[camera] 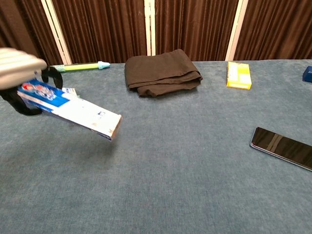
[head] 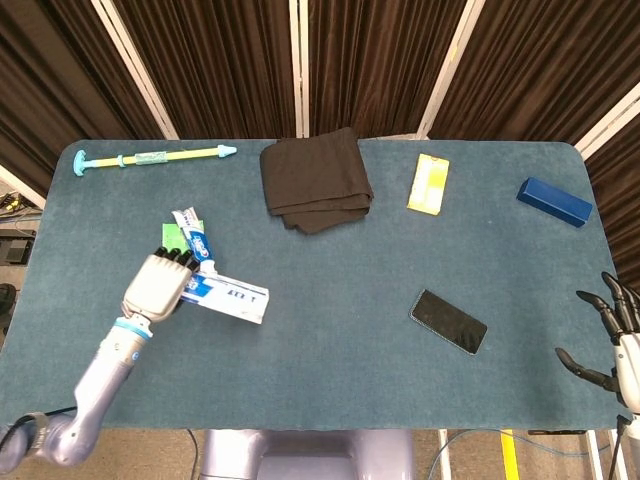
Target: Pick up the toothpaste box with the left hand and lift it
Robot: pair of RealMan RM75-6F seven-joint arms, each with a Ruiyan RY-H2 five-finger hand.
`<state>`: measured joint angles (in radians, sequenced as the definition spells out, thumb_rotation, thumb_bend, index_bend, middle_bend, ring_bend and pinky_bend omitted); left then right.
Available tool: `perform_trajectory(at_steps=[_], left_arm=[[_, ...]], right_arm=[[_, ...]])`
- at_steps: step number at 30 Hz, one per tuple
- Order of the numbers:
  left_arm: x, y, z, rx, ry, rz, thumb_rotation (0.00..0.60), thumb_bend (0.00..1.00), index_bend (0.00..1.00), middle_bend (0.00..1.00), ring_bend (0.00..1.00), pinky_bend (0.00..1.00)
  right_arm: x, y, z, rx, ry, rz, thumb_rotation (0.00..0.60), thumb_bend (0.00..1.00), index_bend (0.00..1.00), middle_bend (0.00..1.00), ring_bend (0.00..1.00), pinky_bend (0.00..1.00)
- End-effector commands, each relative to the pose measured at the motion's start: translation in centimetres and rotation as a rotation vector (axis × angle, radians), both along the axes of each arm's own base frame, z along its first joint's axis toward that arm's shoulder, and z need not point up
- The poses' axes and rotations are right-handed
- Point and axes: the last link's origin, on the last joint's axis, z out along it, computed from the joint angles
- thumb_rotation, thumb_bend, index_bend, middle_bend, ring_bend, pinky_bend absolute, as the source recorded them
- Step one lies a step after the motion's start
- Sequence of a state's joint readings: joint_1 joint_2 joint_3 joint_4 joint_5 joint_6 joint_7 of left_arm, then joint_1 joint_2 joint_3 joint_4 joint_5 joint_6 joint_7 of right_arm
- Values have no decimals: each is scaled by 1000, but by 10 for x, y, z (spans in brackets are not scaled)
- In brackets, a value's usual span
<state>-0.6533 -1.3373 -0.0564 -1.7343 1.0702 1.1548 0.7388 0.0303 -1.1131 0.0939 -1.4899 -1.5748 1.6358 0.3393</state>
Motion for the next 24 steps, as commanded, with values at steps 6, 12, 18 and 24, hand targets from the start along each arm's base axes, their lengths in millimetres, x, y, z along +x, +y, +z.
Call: perform_trajectory(at_steps=[6,12,18,24], left_arm=[[-2,-3,-21,-78,-73,78,600,243,91,17,48,85],[-4,-4,-15,-89,-88,96,600,175,0,0,0,0],[-9,-11,2,-23,-96,71,600,174,0,0,0,0],[-41,-47,25,156,-111,21,600,163,0,0,0,0]], right_arm=[[-1,0,2,-9,-7,-4,600,75,239,10,0,57],[-1,0,1,-3,-1,-1,600,76,240,10,0,57],[-3,-1,0,2,13,-15,600,76,237,4,0,41],[-8,-1,1,12,49,-49,600,75,222,0,0,7]])
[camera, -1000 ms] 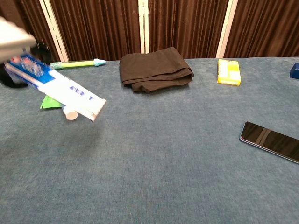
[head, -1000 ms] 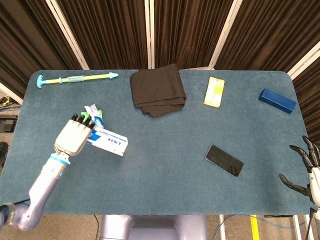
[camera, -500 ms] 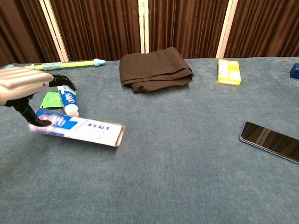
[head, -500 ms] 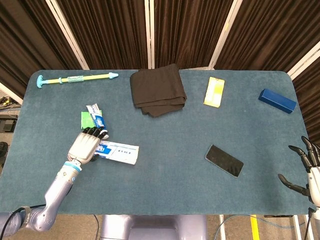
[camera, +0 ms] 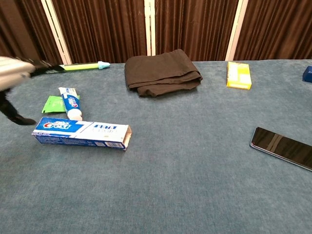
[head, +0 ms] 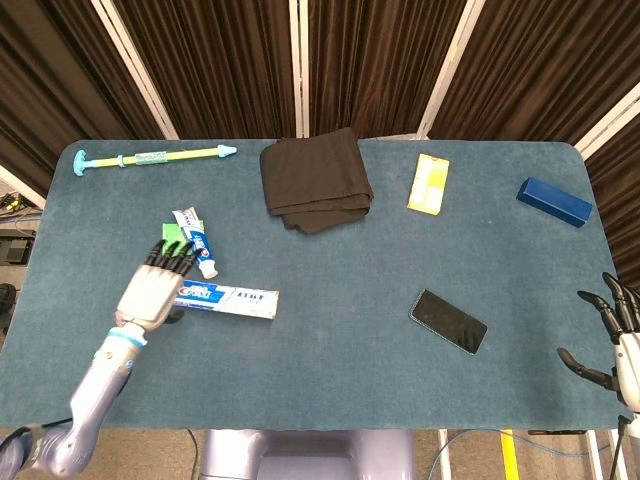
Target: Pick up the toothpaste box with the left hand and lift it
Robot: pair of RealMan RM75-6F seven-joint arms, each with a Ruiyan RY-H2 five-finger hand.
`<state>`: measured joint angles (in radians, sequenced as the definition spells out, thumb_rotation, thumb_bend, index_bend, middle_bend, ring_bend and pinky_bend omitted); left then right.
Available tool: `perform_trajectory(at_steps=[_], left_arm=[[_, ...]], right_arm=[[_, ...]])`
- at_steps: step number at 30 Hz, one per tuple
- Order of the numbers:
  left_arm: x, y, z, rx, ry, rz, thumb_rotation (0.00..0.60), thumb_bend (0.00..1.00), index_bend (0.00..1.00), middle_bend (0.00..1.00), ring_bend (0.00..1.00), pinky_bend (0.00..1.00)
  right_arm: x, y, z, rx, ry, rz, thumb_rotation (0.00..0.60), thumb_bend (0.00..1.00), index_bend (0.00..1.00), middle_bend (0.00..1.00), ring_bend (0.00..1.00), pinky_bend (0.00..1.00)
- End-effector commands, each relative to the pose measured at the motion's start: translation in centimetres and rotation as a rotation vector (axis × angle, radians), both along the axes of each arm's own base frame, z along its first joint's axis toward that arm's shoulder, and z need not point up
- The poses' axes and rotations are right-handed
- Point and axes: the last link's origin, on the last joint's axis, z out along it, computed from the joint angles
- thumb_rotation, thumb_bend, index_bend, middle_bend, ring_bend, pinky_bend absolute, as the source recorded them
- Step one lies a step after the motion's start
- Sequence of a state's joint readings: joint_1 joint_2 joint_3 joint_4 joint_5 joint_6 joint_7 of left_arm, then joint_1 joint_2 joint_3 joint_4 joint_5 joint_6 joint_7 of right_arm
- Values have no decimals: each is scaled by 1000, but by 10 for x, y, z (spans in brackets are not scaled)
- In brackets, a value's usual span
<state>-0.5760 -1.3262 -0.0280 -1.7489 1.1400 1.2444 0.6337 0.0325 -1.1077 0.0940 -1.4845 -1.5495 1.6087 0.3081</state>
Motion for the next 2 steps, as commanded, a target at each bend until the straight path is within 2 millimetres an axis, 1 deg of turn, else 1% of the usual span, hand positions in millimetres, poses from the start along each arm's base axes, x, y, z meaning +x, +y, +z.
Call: perform_trajectory(at_steps=[1,2], left_arm=[[-34,-39,16,127,-27,-4,600,159,0,0,0,0],[-44,-49,18,141,-22,7,600,157,0,0,0,0]], right_arm=[[-2,0,-1,10,14,-16,600,75,220,0,0,5],[-2,0,-2,15,21,-21,600,75,217,0,0,2]])
